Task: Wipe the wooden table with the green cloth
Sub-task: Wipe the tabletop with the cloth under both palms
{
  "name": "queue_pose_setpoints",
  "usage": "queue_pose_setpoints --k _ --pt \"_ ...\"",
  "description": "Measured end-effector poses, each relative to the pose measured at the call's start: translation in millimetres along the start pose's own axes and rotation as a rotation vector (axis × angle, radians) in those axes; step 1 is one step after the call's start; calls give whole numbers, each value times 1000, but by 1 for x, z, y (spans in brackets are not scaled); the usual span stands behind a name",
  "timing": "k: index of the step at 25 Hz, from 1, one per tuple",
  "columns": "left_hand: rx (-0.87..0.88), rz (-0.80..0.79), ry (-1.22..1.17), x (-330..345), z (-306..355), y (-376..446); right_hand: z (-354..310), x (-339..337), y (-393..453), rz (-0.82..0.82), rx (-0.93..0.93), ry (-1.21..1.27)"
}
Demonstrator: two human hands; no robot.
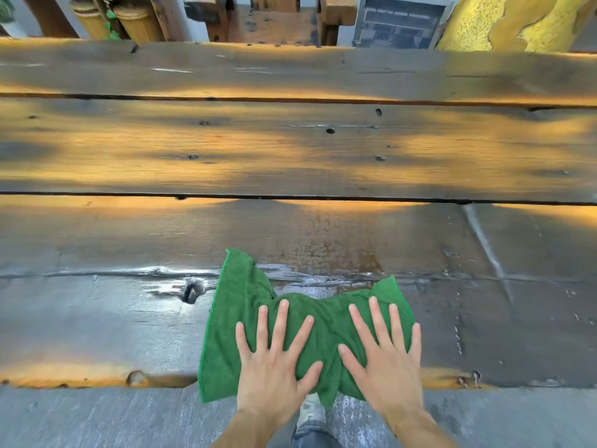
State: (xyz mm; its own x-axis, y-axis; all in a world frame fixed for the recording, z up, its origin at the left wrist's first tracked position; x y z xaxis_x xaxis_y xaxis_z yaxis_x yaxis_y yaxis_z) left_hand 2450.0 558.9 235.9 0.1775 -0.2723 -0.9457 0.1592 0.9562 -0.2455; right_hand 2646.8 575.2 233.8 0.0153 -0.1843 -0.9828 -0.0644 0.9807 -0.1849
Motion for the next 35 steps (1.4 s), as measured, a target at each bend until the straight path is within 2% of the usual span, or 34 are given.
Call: queue_pose_setpoints --k 6,16,20,27,30,35 --pt "47 -23 54 3 11 1 42 1 -9 -74 65 -42" --pt "147 -56 36 -16 27 90 68 -13 59 -80 44 -18" --pt "118 -40 23 -35 35 163 92 -27 133 -71 119 -14" --pt "-17 67 -10 -70 39 337 123 -61 317 -18 198 34" --pt "-62 46 17 -83 43 412 120 -66 392 -55 187 43" --pt "-151 50 7 -110 39 508 122 -84 498 -24 159 52"
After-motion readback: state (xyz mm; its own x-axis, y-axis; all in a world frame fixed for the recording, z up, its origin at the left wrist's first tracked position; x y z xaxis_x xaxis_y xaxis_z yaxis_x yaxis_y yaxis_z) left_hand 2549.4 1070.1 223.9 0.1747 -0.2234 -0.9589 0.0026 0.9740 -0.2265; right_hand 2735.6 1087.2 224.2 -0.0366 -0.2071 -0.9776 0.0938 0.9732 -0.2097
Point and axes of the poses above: each hand's wrist, its own y-axis towards the middle knuckle, its own x-axis out of the palm, z = x × y, the point moved 8 cm from there along y, towards the middle knuckle, and after that the axes turned 6 degrees about -y, right-handed, at the moved point
